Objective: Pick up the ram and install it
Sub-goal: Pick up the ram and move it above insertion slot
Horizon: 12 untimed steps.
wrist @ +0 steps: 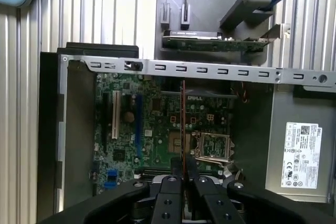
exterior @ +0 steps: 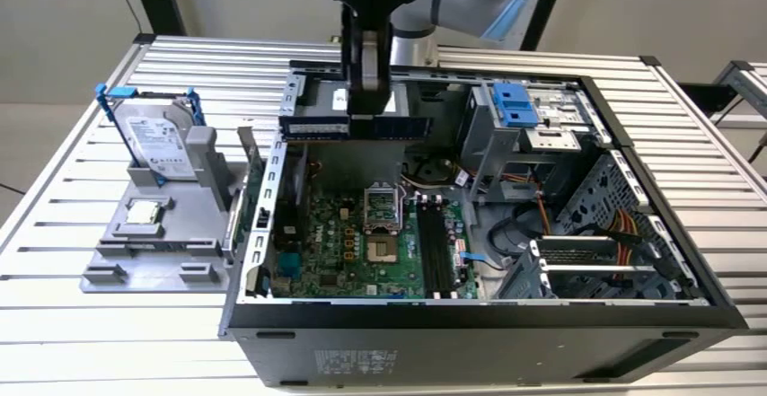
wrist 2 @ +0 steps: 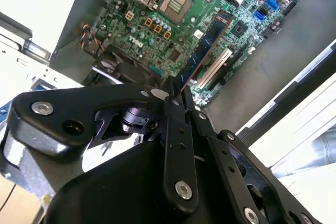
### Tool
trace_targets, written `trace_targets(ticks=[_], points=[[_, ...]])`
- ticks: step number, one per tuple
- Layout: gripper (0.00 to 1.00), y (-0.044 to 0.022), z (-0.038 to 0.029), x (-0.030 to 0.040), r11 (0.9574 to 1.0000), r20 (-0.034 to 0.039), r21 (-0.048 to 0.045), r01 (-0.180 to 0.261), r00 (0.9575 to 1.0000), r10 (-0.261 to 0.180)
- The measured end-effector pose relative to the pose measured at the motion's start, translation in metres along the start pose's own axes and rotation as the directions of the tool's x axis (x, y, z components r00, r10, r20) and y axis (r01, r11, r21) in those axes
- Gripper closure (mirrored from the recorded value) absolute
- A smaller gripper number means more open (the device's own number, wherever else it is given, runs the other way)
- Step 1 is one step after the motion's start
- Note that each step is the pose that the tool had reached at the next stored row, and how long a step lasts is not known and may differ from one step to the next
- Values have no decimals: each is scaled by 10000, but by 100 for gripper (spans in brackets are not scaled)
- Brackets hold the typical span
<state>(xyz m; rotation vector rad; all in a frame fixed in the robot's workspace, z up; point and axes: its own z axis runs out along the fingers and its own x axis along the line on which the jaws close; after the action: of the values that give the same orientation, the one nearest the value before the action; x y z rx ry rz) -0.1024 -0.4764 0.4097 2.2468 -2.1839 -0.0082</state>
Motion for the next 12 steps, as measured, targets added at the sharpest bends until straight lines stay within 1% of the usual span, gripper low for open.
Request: trace_targets(ticks=[12], points=[[100, -150, 0, -22, 10000, 0, 0, 0, 10000, 0]])
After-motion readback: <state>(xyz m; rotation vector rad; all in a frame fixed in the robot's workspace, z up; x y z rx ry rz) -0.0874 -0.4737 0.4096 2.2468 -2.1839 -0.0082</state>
